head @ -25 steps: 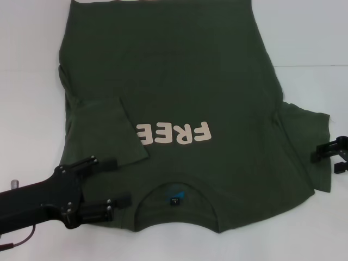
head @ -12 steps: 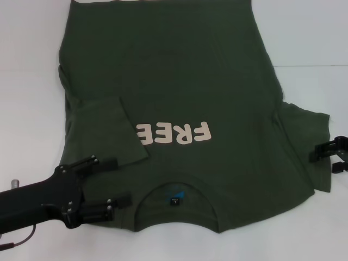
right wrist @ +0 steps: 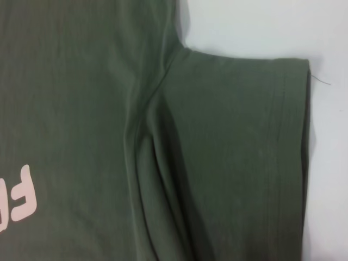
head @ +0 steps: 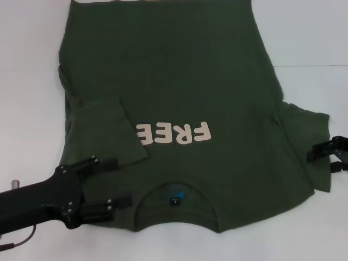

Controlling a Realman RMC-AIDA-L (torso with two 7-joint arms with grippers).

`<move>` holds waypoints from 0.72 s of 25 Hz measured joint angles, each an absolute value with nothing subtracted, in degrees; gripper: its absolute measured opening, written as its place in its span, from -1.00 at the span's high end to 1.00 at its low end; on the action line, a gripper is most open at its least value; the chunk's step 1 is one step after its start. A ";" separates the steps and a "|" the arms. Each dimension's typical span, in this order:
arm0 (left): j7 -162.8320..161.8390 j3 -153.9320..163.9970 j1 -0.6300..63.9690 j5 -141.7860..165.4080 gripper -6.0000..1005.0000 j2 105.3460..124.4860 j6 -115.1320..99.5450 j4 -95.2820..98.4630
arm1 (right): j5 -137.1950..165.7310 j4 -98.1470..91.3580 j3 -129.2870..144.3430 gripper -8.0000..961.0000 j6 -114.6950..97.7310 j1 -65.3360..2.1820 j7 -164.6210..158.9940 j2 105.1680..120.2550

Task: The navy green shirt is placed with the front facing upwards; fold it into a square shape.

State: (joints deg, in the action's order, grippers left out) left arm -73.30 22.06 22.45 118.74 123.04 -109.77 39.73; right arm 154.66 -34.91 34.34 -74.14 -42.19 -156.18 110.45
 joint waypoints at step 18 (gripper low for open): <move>-73.30 22.06 22.38 118.74 -0.83 123.04 -109.77 39.73 | 152.80 -34.74 34.18 -0.50 -73.60 -42.19 -156.18 110.96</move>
State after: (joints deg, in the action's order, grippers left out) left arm -73.30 22.06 22.38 118.74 123.04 -109.77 39.73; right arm 152.80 -34.74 34.18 -73.60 -42.19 -156.18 110.96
